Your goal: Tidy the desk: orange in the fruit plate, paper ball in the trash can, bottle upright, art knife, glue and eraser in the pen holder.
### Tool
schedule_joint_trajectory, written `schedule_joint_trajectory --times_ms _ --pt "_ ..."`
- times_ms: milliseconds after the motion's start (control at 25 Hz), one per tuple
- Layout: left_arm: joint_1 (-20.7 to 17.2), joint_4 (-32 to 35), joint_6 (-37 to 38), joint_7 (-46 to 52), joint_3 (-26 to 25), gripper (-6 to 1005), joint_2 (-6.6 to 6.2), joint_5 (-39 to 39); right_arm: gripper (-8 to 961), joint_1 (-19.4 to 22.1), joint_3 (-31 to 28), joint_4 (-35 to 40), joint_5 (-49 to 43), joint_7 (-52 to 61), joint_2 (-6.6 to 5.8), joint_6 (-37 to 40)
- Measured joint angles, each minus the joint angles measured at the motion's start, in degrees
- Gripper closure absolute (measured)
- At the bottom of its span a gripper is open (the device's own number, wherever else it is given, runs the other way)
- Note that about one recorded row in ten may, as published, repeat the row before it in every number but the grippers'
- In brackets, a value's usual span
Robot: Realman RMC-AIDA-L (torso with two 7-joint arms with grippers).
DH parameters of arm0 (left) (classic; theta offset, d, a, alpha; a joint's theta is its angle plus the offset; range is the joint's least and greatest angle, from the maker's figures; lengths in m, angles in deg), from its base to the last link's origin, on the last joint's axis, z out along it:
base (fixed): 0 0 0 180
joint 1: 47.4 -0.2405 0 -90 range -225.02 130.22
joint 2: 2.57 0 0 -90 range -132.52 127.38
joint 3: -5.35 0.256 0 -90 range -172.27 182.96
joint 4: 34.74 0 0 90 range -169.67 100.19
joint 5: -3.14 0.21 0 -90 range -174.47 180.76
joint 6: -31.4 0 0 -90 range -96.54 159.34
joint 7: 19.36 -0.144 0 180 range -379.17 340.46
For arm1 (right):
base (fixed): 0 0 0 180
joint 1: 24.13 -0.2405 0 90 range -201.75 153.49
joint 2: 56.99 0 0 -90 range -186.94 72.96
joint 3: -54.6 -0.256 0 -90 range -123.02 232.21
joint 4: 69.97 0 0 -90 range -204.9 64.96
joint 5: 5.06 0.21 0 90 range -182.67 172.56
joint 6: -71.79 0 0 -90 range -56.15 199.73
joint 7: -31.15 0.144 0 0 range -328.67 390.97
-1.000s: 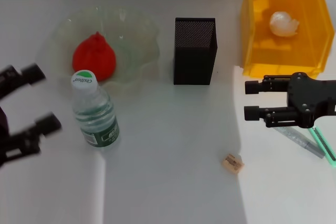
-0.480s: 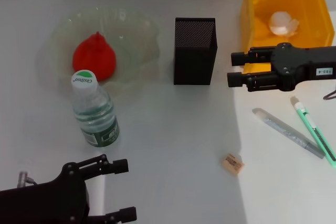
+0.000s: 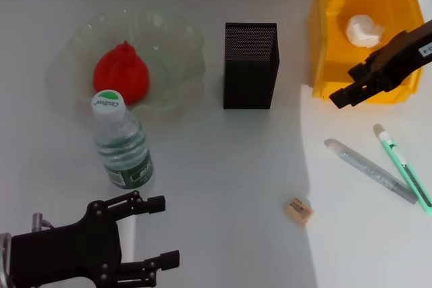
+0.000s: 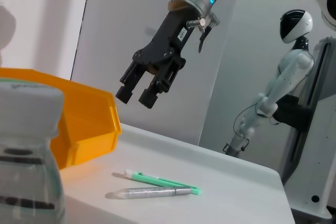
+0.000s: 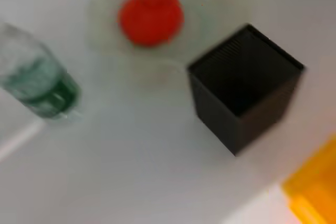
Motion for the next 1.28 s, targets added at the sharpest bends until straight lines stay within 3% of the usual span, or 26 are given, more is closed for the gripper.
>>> schedule_joint_trajectory --times_ms 120,280,400,640,1280 --pt "0.2 0.0 -0.2 0.0 0.1 157 0.01 0.0 283 -0.4 5.8 7.1 -8.5 7.9 1.22 2.0" --pt "0.7 0.0 -0.3 0.1 0.2 157 0.01 0.1 284 0.7 11.8 9.7 -20.0 15.8 3.19 2.1" --pt "0.8 0.0 -0.4 0.2 0.2 157 -0.02 0.1 284 2.2 13.4 9.0 -22.2 18.6 3.37 0.5" --pt "1.4 -0.1 -0.4 0.5 0.3 157 -0.06 0.9 285 9.1 13.5 3.7 -22.5 24.1 3.57 -9.7" --pt "3.5 -0.7 -0.8 1.0 0.4 157 -0.07 1.7 288 9.5 14.2 -9.1 -18.3 24.8 3.48 -19.5"
